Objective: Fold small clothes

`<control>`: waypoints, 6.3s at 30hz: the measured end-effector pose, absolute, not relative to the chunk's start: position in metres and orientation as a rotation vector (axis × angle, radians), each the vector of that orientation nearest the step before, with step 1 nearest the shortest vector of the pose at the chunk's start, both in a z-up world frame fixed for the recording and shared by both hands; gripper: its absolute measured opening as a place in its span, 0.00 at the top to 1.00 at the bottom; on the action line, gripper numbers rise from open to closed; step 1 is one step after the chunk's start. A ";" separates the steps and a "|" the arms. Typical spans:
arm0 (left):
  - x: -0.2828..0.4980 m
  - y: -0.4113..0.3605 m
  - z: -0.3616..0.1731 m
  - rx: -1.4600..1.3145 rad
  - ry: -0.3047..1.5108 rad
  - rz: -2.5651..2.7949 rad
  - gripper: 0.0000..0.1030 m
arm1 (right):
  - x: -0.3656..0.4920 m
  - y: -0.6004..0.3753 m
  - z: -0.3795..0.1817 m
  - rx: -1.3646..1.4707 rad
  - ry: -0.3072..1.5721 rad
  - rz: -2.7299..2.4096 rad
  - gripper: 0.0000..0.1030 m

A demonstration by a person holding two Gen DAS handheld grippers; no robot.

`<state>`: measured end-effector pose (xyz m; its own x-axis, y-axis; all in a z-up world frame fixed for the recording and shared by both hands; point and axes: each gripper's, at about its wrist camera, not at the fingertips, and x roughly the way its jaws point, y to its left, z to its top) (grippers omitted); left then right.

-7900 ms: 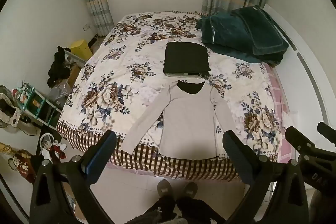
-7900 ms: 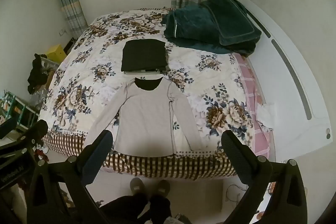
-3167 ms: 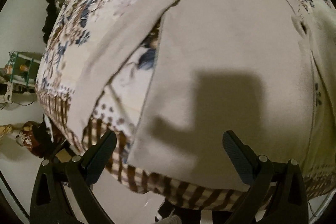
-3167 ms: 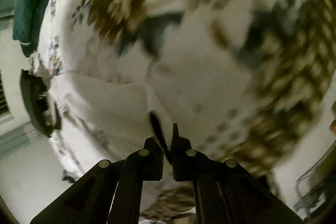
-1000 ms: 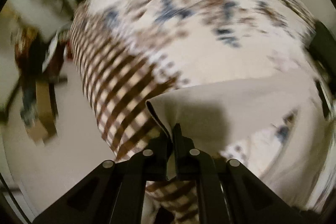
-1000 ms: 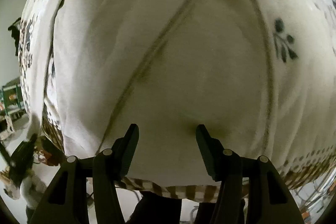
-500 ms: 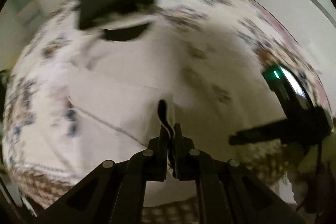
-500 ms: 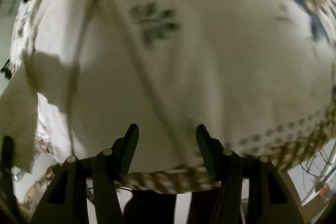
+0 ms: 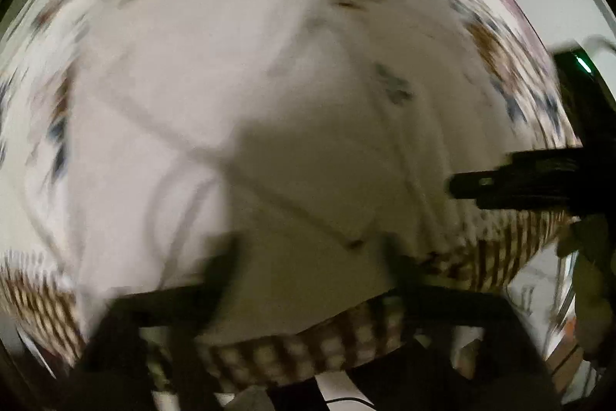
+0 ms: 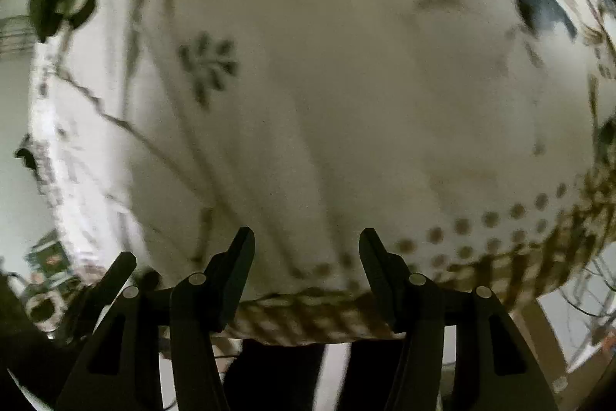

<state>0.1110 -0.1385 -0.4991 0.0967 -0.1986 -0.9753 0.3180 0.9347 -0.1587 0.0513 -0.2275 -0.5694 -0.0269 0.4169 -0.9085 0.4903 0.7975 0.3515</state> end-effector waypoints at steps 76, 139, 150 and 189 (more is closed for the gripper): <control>0.317 0.121 -0.544 -0.530 1.380 -0.036 0.90 | 0.283 -0.289 -0.576 0.683 1.568 -0.017 0.97; 0.250 0.119 -0.507 -0.656 1.364 -0.151 0.41 | 0.160 -0.319 -0.526 0.926 1.476 0.077 0.60; 0.272 0.117 -0.524 -0.583 1.328 -0.139 0.95 | 0.176 -0.328 -0.534 0.981 1.401 -0.064 0.95; 0.266 0.179 -0.586 -1.074 1.307 -0.390 0.31 | 0.214 -0.345 -0.581 1.030 1.481 0.215 0.22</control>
<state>0.2661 0.1790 -0.5860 0.2808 -0.7641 -0.5808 -0.3208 0.4957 -0.8071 0.2142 -0.3451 -0.5809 0.1563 0.6894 -0.7073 0.4601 0.5828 0.6698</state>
